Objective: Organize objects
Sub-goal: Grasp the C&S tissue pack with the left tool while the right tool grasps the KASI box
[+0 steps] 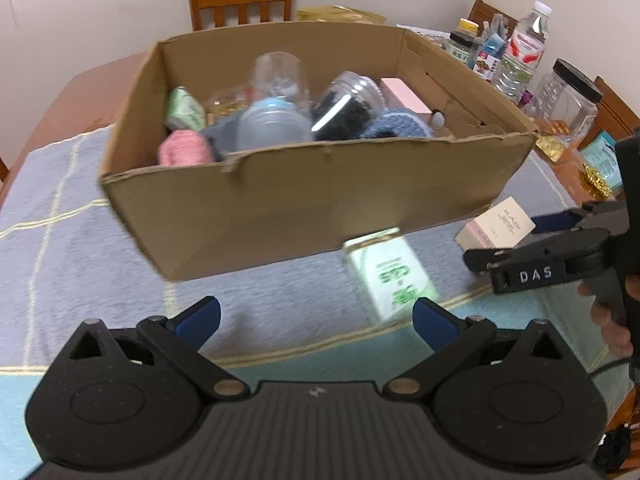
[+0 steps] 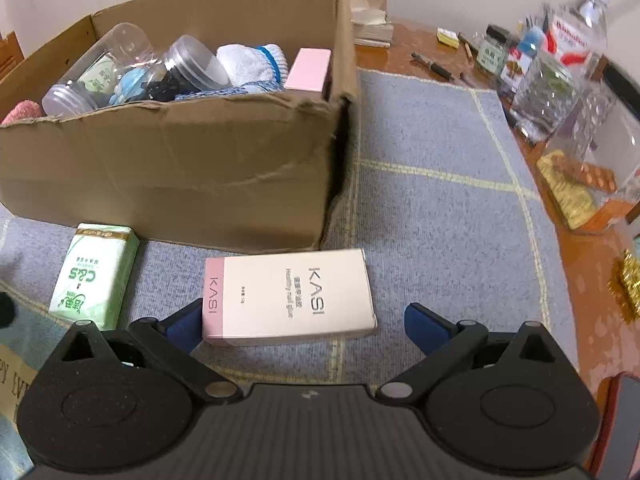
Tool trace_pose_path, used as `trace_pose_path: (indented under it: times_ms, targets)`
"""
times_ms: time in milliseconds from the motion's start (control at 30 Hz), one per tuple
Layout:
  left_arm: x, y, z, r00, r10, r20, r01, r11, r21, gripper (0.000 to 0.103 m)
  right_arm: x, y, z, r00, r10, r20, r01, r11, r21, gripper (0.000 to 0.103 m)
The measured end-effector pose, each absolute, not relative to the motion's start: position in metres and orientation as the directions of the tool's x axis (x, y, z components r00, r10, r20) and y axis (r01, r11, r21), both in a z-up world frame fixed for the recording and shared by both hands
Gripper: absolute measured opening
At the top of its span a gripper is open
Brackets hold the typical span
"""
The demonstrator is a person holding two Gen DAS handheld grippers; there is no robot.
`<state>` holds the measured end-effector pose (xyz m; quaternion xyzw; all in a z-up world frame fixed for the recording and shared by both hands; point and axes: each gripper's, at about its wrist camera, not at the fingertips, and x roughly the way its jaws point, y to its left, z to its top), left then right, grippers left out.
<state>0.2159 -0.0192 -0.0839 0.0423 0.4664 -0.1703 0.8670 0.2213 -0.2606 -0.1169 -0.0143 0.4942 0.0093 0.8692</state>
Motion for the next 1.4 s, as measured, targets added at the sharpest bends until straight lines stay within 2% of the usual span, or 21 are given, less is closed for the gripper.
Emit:
trace_pose_path:
  times_ms: [533, 800, 1200, 1400]
  targets:
    - [0.234, -0.069, -0.113, 0.519, -0.204, -0.83, 0.286, 0.957, -0.057, 0.102, 0.212, -0.27, -0.119, 0.555, 0.055, -0.83, -0.113, 0.994, -0.01, 0.103]
    - [0.22, -0.046, -0.122, 0.495, -0.12, -0.861, 0.24, 0.971, 0.003, 0.102, 0.211, -0.27, -0.119, 0.56, 0.058, -0.826, -0.12, 0.993, -0.011, 0.103]
    - [0.213, 0.015, -0.121, 0.492, -0.039, -0.87, 0.087, 0.996, 0.005, 0.102, 0.212, -0.27, -0.12, 0.557, 0.045, -0.829, -0.097, 0.995, -0.011, 0.103]
    - [0.205, 0.003, -0.116, 0.485, -0.125, -0.866, 0.167, 0.985, -0.049, 0.102, 0.209, -0.269, -0.12, 0.562, 0.039, -0.827, -0.087, 0.996, -0.013, 0.103]
